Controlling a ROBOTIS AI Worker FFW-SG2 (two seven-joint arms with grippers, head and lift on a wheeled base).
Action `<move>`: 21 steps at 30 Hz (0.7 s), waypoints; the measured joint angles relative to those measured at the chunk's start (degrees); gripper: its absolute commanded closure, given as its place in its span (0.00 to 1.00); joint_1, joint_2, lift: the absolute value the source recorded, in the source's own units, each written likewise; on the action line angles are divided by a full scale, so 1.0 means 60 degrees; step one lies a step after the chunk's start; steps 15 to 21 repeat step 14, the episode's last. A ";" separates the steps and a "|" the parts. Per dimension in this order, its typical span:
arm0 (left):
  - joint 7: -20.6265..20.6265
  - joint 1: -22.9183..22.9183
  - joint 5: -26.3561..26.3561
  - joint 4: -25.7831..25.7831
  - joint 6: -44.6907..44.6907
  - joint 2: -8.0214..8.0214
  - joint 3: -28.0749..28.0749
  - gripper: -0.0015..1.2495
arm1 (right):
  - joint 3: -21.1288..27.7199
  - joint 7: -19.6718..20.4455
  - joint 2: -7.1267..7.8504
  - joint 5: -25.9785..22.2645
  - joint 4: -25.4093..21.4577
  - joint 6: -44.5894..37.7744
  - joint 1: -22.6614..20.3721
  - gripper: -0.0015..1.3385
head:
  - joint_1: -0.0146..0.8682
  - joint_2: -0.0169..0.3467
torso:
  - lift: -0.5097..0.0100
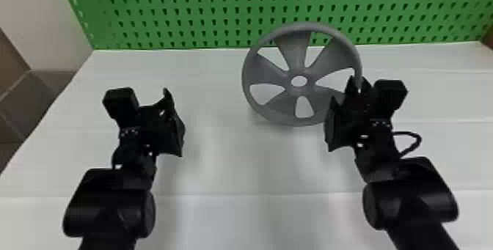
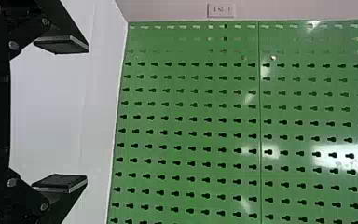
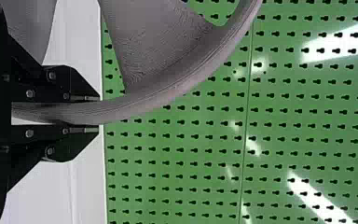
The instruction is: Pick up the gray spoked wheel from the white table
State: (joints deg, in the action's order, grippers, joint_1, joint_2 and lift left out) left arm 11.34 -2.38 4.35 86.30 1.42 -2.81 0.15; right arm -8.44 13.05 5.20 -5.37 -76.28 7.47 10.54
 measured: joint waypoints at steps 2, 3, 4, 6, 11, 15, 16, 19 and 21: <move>0.0000 0.0012 -0.0006 -0.0007 0.0045 0.0000 0.0003 0.22 | -0.0001 -0.0042 -0.0002 0.0009 0.0000 -0.0005 0.0002 0.92 | 0.96 0.27 | 0.86; 0.0000 0.0020 -0.0007 -0.0010 0.0058 0.0000 0.0003 0.22 | -0.0001 -0.0064 -0.0002 0.0010 0.0000 -0.0012 0.0002 0.92 | 0.96 0.27 | 0.86; -0.0001 0.0028 -0.0009 -0.0011 0.0069 0.0001 0.0004 0.22 | -0.0001 -0.0084 -0.0002 0.0009 0.0000 -0.0016 0.0002 0.92 | 0.96 0.27 | 0.86; -0.0001 0.0041 -0.0012 -0.0013 0.0087 0.0001 0.0004 0.22 | 0.0005 -0.0111 -0.0003 -0.0003 -0.0001 -0.0022 0.0002 0.92 | 0.96 0.27 | 0.86; -0.0001 0.0059 -0.0028 -0.0014 0.0099 0.0001 0.0003 0.22 | 0.0060 -0.0132 -0.0011 -0.0075 -0.0005 -0.0029 0.0002 0.92 | 0.96 0.27 | 0.86; -0.0001 0.0067 -0.0033 -0.0015 0.0100 0.0001 -0.0010 0.22 | 0.0066 -0.0147 -0.0017 -0.0087 -0.0005 -0.0029 0.0000 0.92 | 0.96 0.27 | 0.86; -0.0001 0.0067 -0.0033 -0.0015 0.0100 0.0001 -0.0010 0.22 | 0.0066 -0.0147 -0.0017 -0.0087 -0.0005 -0.0029 0.0000 0.92 | 0.96 0.27 | 0.86; -0.0001 0.0067 -0.0033 -0.0015 0.0100 0.0001 -0.0010 0.22 | 0.0066 -0.0147 -0.0017 -0.0087 -0.0005 -0.0029 0.0000 0.92 | 0.96 0.27 | 0.86; -0.0001 0.0067 -0.0033 -0.0015 0.0100 0.0001 -0.0010 0.22 | 0.0066 -0.0147 -0.0017 -0.0087 -0.0005 -0.0029 0.0000 0.92 | 0.96 0.27 | 0.86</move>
